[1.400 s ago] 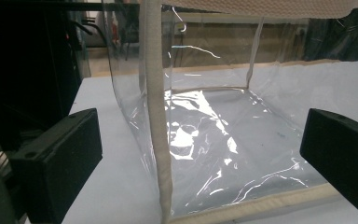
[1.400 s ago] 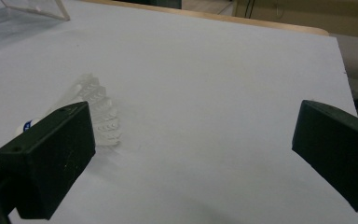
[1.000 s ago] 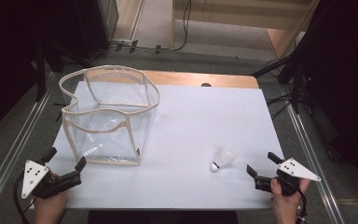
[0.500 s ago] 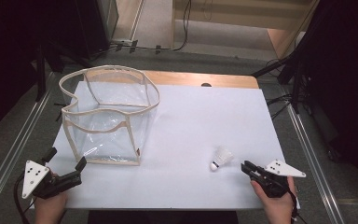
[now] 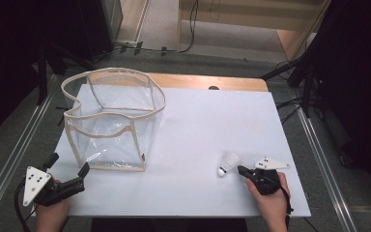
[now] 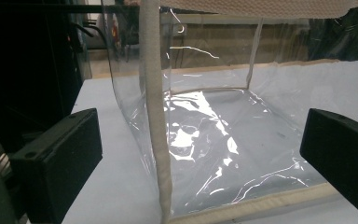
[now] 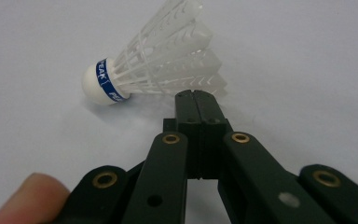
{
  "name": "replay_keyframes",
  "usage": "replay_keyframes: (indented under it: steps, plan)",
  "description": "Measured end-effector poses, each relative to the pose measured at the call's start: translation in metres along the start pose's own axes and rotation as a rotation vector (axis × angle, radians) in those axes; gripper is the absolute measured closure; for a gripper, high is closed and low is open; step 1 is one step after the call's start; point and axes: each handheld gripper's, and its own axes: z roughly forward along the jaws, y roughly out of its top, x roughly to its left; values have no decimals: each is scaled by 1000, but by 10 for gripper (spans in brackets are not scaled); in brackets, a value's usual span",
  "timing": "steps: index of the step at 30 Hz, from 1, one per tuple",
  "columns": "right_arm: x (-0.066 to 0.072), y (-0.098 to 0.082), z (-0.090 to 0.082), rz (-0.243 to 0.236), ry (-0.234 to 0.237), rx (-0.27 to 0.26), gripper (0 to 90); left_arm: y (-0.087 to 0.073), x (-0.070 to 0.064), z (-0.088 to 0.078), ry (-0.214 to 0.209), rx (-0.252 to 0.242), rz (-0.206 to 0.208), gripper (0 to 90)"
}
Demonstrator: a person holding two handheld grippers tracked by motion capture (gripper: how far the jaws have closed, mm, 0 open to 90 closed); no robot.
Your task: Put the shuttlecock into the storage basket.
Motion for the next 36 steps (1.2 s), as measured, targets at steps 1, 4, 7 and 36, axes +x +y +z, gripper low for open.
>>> replay_keyframes:
  steps: [1, 4, 7, 36]
  plan:
    - [0, 0, 0, 0, 0, 0, 875, 0, 0, 0, 0, 0, 0, 0]
    - [1, 7, 6, -9, 6, 7, 875, 0, 0, 0, -2, -2, -4, 0]
    - [2, 13, 9, -16, 14, 5, 875, 0, 0, 0, -1, -2, -2, 0]
    - [38, 59, 36, -110, 86, -3, 873, 0, 1, -1, -7, -7, -10, 0]
